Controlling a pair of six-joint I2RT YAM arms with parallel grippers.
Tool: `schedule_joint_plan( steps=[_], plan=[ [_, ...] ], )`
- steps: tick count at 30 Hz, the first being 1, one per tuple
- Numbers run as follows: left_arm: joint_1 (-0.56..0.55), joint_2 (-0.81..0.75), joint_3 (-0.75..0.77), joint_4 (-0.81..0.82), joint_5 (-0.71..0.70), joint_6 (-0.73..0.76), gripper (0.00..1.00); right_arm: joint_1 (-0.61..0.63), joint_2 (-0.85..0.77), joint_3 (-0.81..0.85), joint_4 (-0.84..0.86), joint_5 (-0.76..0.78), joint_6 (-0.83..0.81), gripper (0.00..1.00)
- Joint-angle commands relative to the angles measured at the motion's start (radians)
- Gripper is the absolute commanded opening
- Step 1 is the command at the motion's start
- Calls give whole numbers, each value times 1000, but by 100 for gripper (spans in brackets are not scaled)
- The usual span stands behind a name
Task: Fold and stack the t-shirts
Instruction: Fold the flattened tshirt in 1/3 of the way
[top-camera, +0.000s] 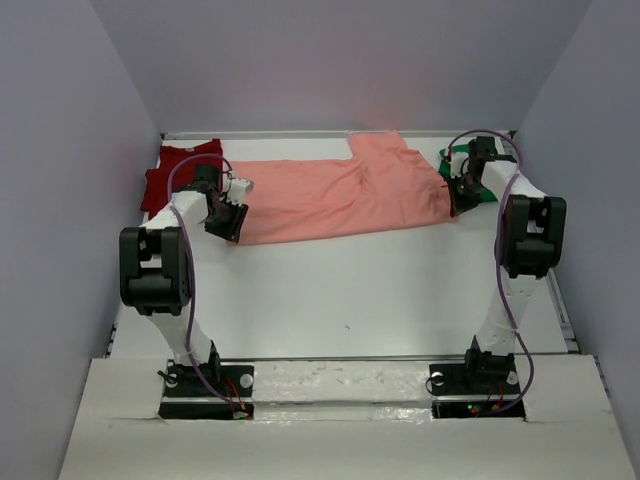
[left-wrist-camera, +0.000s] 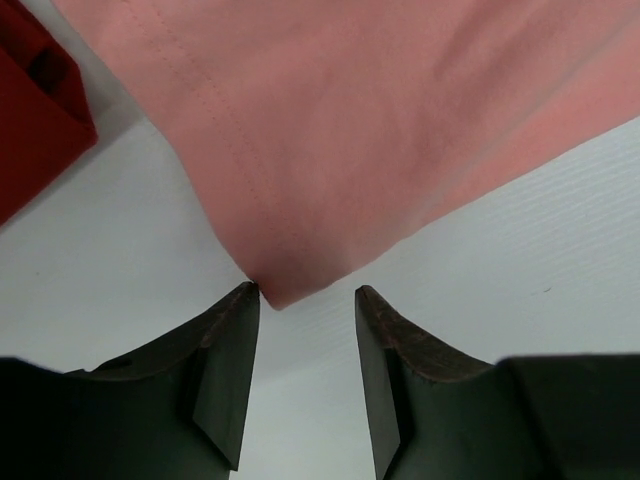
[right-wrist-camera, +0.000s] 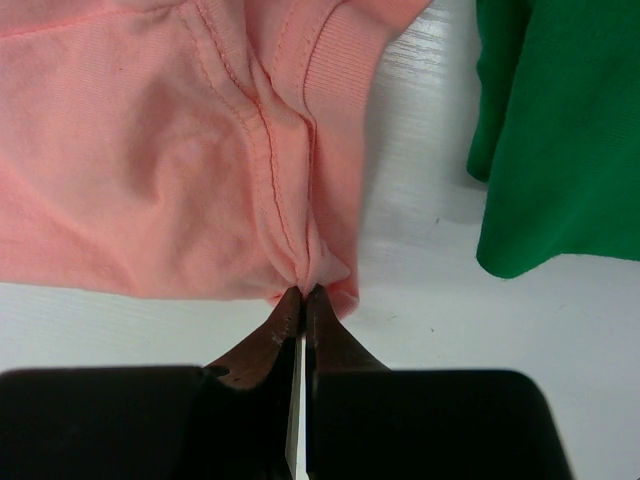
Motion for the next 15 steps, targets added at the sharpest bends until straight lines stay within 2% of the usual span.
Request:
schedule_joint_plan(
  steps=[1,5,6,11,14,15],
  plan=[
    [4,19,21,-35,35,0,45,-7,-31,1,-7,-9,-11,0],
    [4,37,15,-24,33,-3,40,-7,-29,1,-7,-9,-14,0],
    [4,39,13,-24,32,-3,36,-7,-29,1,-7,-9,-16,0],
    [4,59,15,-23,13,-6,34,-7,-28,0,-7,-3,-19,0],
    [2,67,8,-20,-7,-6,29,-7,-29,-2,-7,-2,-19,0],
    [2,67,5,-17,-20,-6,25,-7,-31,-3,-8,3,-20,0]
  ],
)
